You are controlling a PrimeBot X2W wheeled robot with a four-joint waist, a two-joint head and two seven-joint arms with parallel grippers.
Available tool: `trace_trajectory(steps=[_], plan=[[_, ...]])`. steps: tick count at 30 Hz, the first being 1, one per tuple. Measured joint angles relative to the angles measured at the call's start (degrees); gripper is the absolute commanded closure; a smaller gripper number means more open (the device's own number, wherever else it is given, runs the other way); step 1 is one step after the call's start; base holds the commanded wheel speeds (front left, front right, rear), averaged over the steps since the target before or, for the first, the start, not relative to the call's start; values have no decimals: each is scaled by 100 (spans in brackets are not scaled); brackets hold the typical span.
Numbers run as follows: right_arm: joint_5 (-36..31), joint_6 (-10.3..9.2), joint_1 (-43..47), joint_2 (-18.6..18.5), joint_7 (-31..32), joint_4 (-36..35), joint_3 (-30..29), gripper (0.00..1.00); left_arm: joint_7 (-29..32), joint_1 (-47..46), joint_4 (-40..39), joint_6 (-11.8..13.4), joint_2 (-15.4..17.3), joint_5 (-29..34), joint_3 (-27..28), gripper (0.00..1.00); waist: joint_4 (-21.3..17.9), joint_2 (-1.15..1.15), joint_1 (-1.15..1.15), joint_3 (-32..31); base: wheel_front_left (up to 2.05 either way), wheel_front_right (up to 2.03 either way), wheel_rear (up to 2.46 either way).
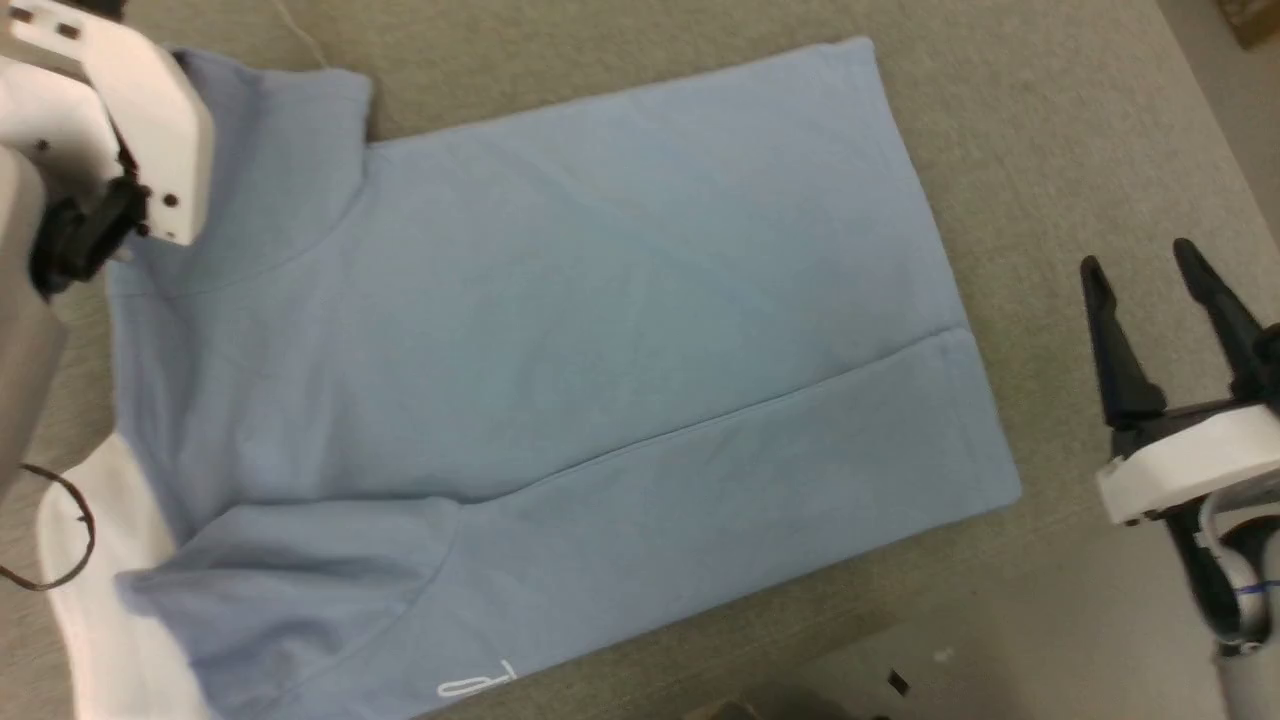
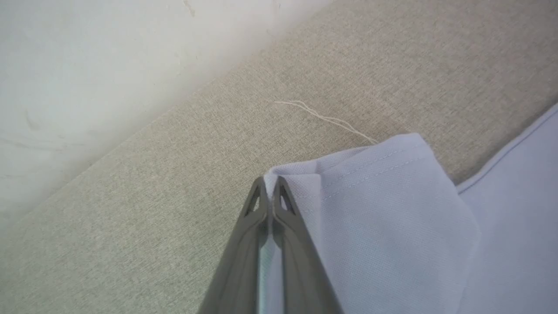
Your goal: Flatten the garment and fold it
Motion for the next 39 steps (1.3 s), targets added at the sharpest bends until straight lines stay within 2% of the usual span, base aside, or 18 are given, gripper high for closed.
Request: trace_trajectory(steps=[5, 7, 12, 16, 22, 27, 36, 37, 38, 39], plan=[[471, 0, -152, -727, 917, -160, 343, 0, -706, 121, -111, -74, -229, 160, -166, 100, 361, 1, 0, -279, 0, 0, 0], [600, 0, -294, -1155, 1280, -130, 592, 0, -920, 177, -254, -113, -265, 212, -222, 100, 519, 1, 0, -368, 0, 0, 0], [1140, 0, -833, -1970, 2073, 129, 1085, 0, -1306, 208, -788, -122, -416, 335, -358, 100, 949, 1, 0, -474, 0, 0, 0], [1355, -1, -1493, -2528, 2629, 520, 1690, 0, -1507, 413, -1400, -52, -383, 508, -423, 100, 1277, 1, 0, -446, 0, 0, 0], [1511, 0, -2750, -2964, 2999, 1270, 2448, 0, -1580, 615, -2382, 200, -311, 670, -493, 100, 1713, 1, 0, -229, 0, 0, 0], [1503, 0, -3395, -3186, 3080, 2071, 2972, 0, -1572, 676, -3052, 378, -368, 755, -568, 100, 2082, 1, 1, -1, 0, 0, 0], [1607, -11, -4045, -3404, 2894, 2936, 3797, 0, -1621, 794, -3493, 600, -606, 906, -726, 100, 2656, 1, 0, 363, 0, 0, 0], [1641, -22, -4109, -3434, 2885, 2972, 3900, 53, -1629, 821, -3493, 601, -613, 906, -732, 100, 2695, 1, 0, 400, 0, 0, 0], [1660, -41, -4169, -3483, 2838, 2983, 4016, 100, -1649, 853, -3485, 610, -617, 906, -742, 100, 2730, 1, 0, 430, 0, 0, 0], [1691, -49, -4218, -3518, 2781, 2999, 4117, 100, -1674, 879, -3467, 634, -626, 906, -755, 100, 2764, 1, 0, 452, 0, 0, 0]])
